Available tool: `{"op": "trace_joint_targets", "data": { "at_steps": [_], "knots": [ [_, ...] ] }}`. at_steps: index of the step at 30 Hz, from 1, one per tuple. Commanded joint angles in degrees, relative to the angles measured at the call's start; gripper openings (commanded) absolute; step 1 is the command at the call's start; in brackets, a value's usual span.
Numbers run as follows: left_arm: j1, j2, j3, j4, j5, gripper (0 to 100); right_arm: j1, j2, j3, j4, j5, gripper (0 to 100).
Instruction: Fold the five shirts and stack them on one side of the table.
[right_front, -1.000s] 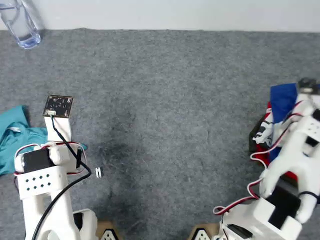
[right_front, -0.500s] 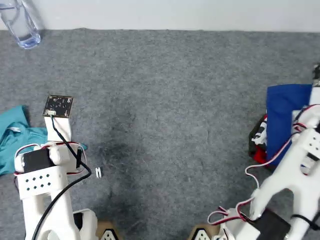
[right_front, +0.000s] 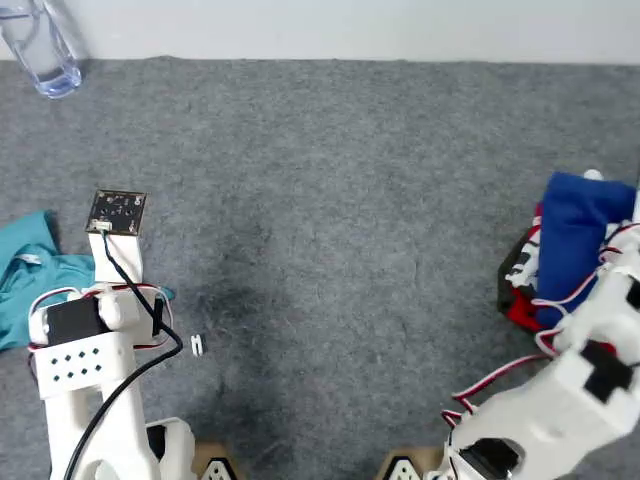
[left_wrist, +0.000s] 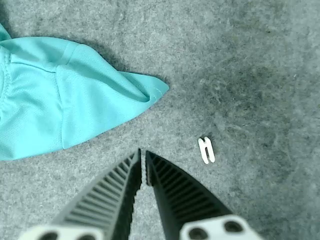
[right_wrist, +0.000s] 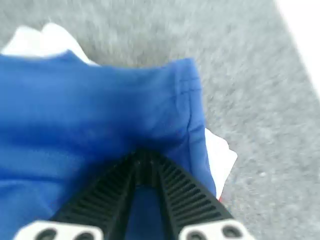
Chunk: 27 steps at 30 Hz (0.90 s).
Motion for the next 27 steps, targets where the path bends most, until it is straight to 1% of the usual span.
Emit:
{"op": "trace_joint_targets", "data": {
  "at_steps": [1,4,6,8,10,13,16,18,19,21,23,25,27],
  "knots": [
    [-0.4,-1.2,-0.8,-0.1,0.6,1,2.0,-0.4,-6.2,5.4,0.2,0.9],
    [-0.4,-1.2,-1.5,-0.2,0.4,1,2.1,-5.8,-9.1,15.5,-0.1,0.9],
    [-1.1,-1.3,-3.0,-0.1,0.3,1,1.7,-10.2,-10.4,22.6,-2.1,0.9],
    [-4.3,-1.3,-5.5,-0.1,0.2,1,1.5,-15.1,-10.7,28.5,-3.8,0.9],
    [-7.4,-1.2,-8.7,-0.2,-1.5,1,0.3,-19.7,-10.5,33.8,-3.3,0.9],
    [-11.7,-0.6,-11.5,-0.2,-8.4,2,-2.0,-26.2,-9.3,42.9,-0.8,0.9],
    [-13.5,0.4,-11.4,-1.6,-16.4,2,-5.0,-32.2,-7.6,51.4,1.8,0.9],
    [-14.8,2.5,-11.5,-3.2,-20.5,7,-7.4,-36.2,-5.8,56.4,2.8,0.9],
    [-15.5,4.1,-11.6,-4.3,-21.4,11,-8.5,-38.1,-4.7,58.5,3.2,1.0],
    [-15.8,8.0,-11.8,-6.5,-23.5,19,-10.4,-41.8,-1.8,61.2,3.3,1.1],
    [-15.6,12.2,-11.8,-8.3,-28.7,25,-11.8,-45.5,1.9,62.5,3.3,1.1],
    [-15.2,16.9,-12.0,-10.8,-33.8,27,-13.4,-49.1,6.3,62.6,3.3,1.1],
    [-14.1,22.0,-13.2,-12.9,-36.7,27,-14.8,-52.7,11.0,62.4,3.3,1.1]
  ]
}}
